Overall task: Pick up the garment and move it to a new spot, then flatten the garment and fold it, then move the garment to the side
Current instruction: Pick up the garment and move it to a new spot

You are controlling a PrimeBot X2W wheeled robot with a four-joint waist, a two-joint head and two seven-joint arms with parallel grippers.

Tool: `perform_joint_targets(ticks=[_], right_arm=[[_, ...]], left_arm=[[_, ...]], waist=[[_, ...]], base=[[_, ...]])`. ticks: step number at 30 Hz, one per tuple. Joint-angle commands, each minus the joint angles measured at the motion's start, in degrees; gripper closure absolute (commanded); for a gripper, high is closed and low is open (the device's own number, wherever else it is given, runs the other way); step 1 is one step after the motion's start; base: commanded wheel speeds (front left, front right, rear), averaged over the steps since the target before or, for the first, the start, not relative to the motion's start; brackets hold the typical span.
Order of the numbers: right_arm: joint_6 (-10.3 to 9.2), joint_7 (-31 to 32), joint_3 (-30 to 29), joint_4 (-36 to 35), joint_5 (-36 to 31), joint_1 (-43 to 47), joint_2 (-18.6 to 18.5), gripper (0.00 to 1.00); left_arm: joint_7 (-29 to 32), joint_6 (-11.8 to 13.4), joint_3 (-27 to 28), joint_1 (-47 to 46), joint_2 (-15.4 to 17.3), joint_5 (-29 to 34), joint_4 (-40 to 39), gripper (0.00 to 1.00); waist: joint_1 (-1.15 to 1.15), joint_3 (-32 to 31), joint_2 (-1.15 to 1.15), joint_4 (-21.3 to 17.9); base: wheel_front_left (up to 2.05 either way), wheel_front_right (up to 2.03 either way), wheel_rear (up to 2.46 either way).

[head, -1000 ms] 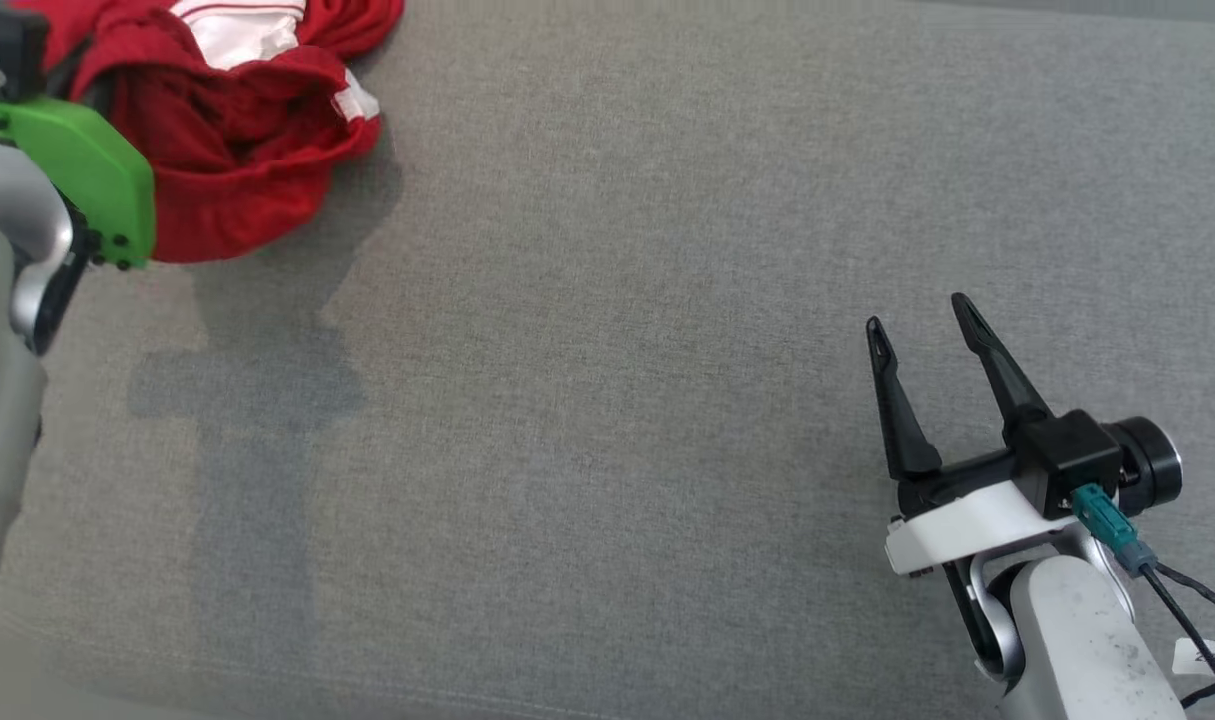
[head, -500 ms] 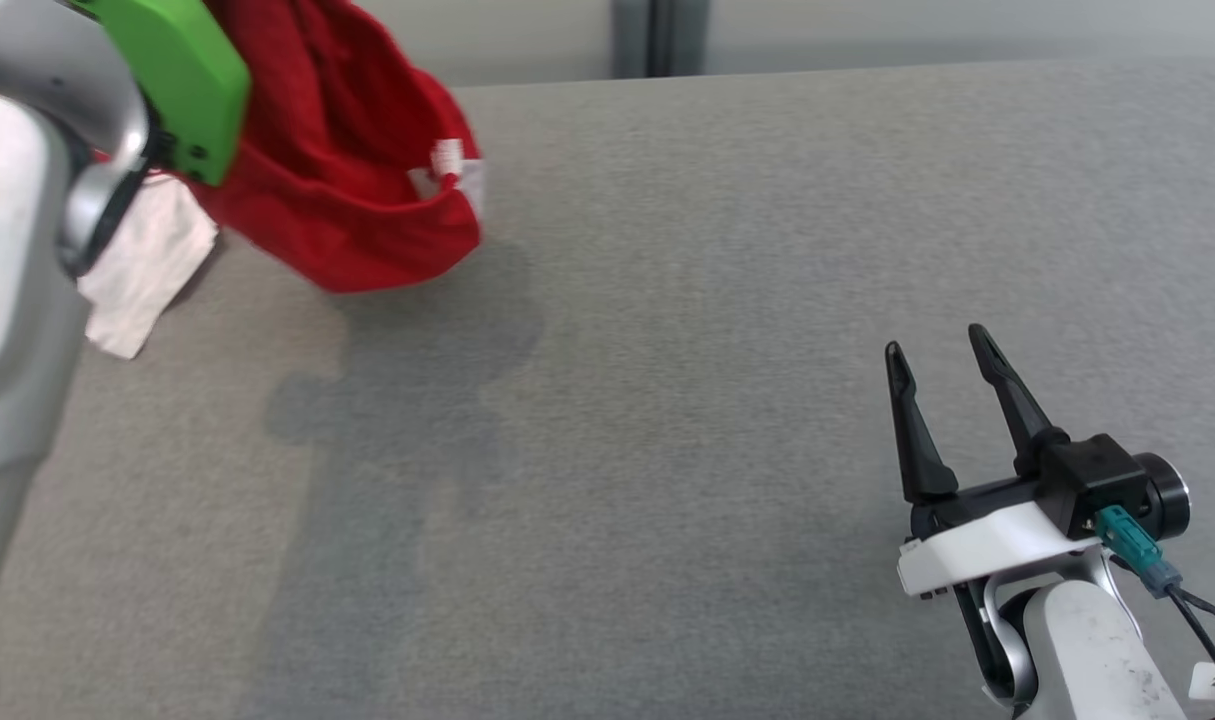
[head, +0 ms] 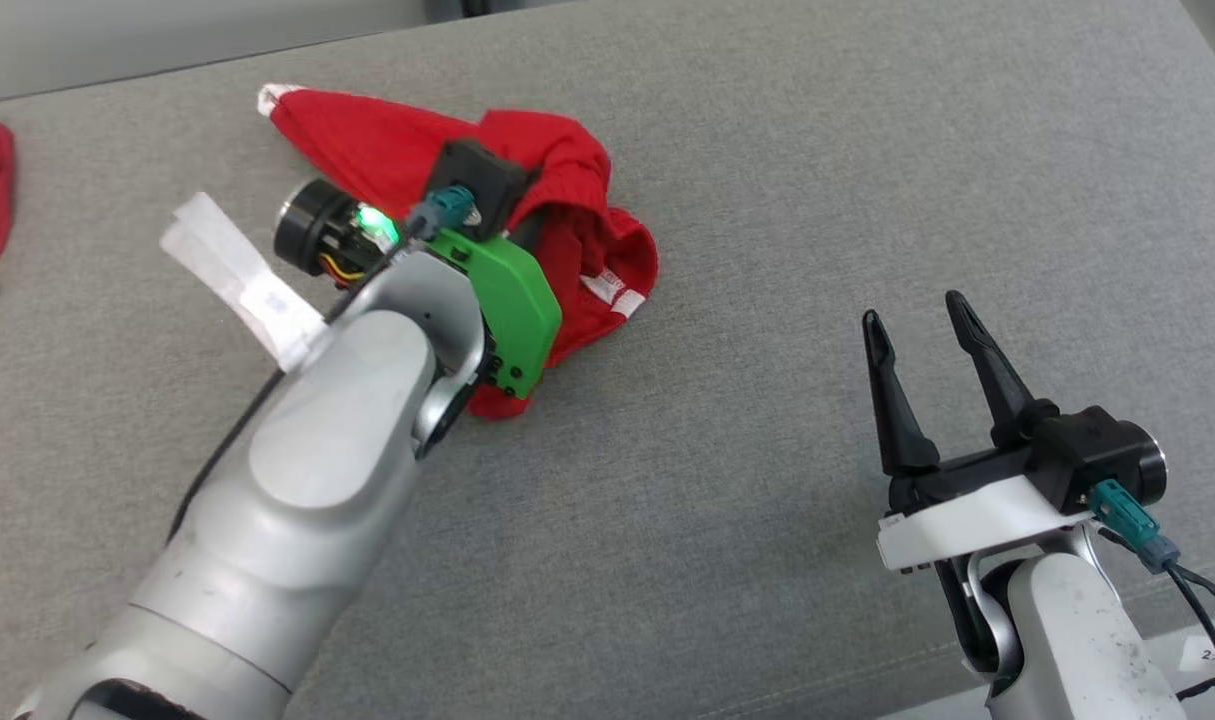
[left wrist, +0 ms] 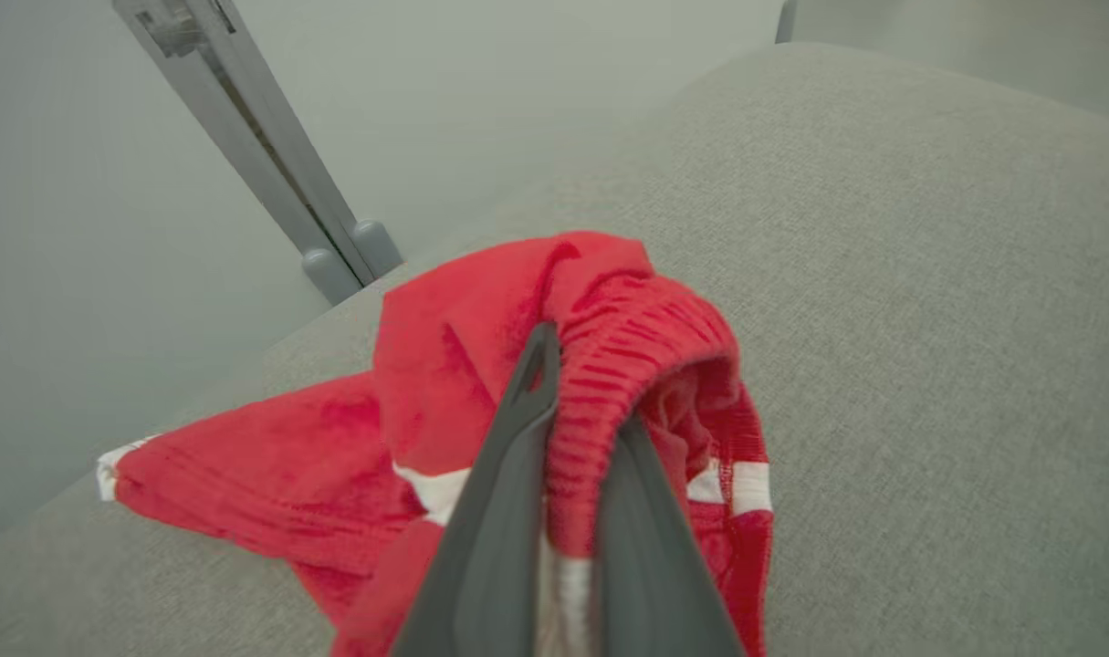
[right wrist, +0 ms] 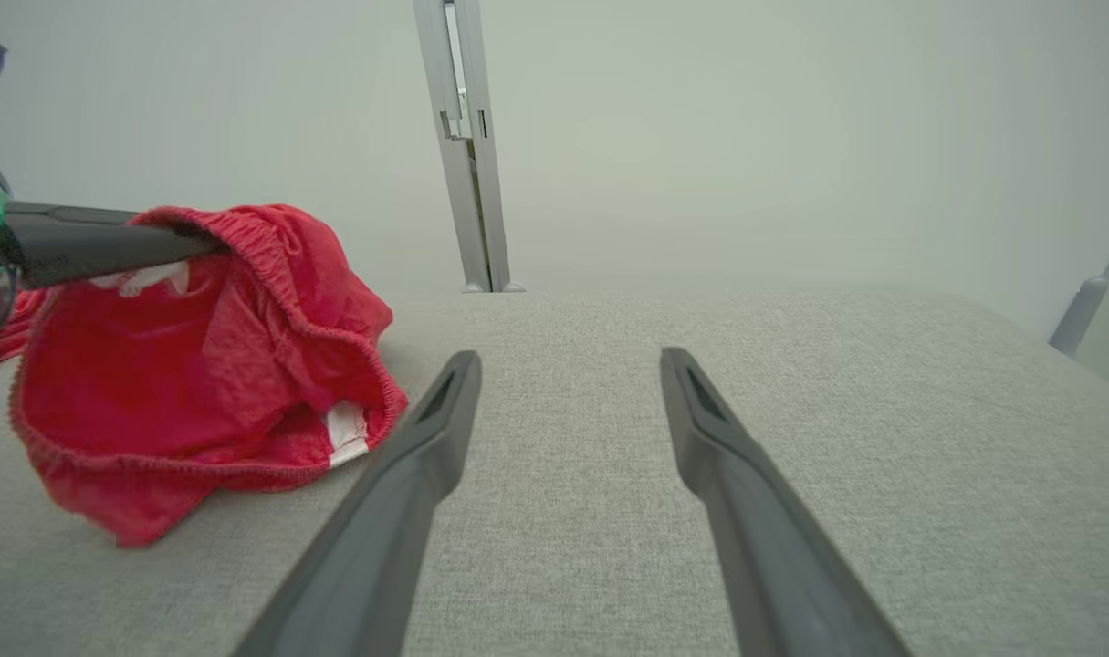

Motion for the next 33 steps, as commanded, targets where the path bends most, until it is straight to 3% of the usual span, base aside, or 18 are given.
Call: perform_joint_targets(ticks=[1, 4, 5, 7, 8, 23, 29, 33], right_arm=[[-0.08, -0.2, 0.1, -0.1, 0.4, -0.7, -0.1, 0.00], [-0.08, -0.2, 0.1, 0.0, 0.7, -0.8, -0.1, 0.00], [-0.08, -0.2, 0.1, 0.1, 0.8, -0.9, -0.1, 0.00], [-0.08, -0.2, 0.1, 0.3, 0.9, -0.9, -0.1, 0.00], [-0.08, -0.2, 0.0, 0.3, 1.0, -0.9, -0.1, 0.00], [-0.08, -0.2, -1.7, 1.5, -1.0, 1.4, -0.1, 0.00], [-0.08, -0.2, -3.3, 1.9, -1.8, 2.5, -0.1, 0.00], [-0.07, -0.2, -4.2, 2.0, -2.1, 3.0, -0.1, 0.00]], left_arm=[[-1.3, -0.2, -0.9, 0.7, -1.0, 0.6, 1.5, 1.00], [-3.7, -0.5, -2.9, 1.6, -2.6, 1.6, 4.8, 1.00], [-4.3, -0.5, -3.5, 1.7, -3.0, 2.0, 5.6, 0.80], [-5.4, -0.7, -4.8, 1.9, -3.7, 2.6, 7.1, 0.06], [-6.0, -0.8, -5.4, 1.8, -4.2, 2.8, 7.6, 0.00], [-12.0, 0.3, -8.2, 1.6, -6.0, 0.8, 3.5, 0.00], [-14.3, 2.6, -6.2, 4.5, -4.7, -1.4, 1.4, 0.00], [-17.4, 5.7, -4.1, 8.3, -2.7, -2.2, 1.4, 0.00]], waist=[[0.00, 4.2, 0.00, -4.3], [0.00, 4.7, 0.00, -4.8], [0.00, 4.8, 0.00, -4.9], [0.00, 4.7, 0.00, -4.9], [0.00, 4.5, 0.00, -4.8], [0.00, -1.7, 0.00, 0.3], [0.00, -4.6, 0.00, 2.7], [0.00, -6.3, 0.00, 4.0]], base=[[0.00, 0.00, 0.00], [0.00, 0.00, 0.00], [0.00, 0.00, 0.00], [0.00, 0.00, 0.00], [0.00, 0.00, 0.00], [0.00, 0.00, 0.00], [0.00, 0.00, 0.00], [0.00, 0.00, 0.00]])
